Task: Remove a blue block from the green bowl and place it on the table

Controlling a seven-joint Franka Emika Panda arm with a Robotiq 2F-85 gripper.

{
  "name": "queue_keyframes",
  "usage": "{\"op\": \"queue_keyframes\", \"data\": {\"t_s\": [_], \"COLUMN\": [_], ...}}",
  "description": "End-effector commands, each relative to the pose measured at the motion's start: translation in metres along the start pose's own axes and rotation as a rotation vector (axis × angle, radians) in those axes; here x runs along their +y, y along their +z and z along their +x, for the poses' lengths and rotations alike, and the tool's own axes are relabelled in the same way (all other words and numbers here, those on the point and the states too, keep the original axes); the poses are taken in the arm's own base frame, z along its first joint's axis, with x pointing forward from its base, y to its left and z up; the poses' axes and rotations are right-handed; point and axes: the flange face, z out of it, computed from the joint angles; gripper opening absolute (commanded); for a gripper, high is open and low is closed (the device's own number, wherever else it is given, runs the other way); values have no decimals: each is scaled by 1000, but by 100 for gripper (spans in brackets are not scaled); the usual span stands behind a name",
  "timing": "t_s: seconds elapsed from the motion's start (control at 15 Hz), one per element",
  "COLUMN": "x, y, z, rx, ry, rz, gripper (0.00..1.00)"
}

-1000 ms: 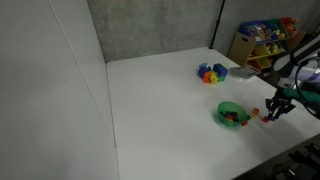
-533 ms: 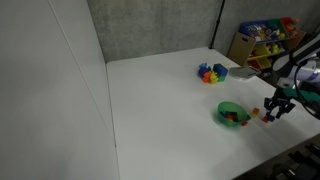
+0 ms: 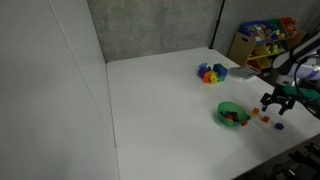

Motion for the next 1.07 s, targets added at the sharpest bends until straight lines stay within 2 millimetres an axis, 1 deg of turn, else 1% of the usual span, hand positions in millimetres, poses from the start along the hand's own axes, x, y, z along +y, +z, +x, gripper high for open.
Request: {"op": "queue_keyframes", "data": {"t_s": [0.0,0.13,0.33,0.8,0.87,1.0], "x": [-17,-32,-61,-151,-162,-179], "y": [-26,-40,-62,-107,-114,-125], "z": [-12,-19,-34,-92,-103,-124], "rx": [43,78,140,271,291,327], "ry": [-47,-85,-154,-279,-299,-343], "rz": [-20,-45,-89,-193,-206,-232], "gripper": [100,100,100,100,100,100]}}
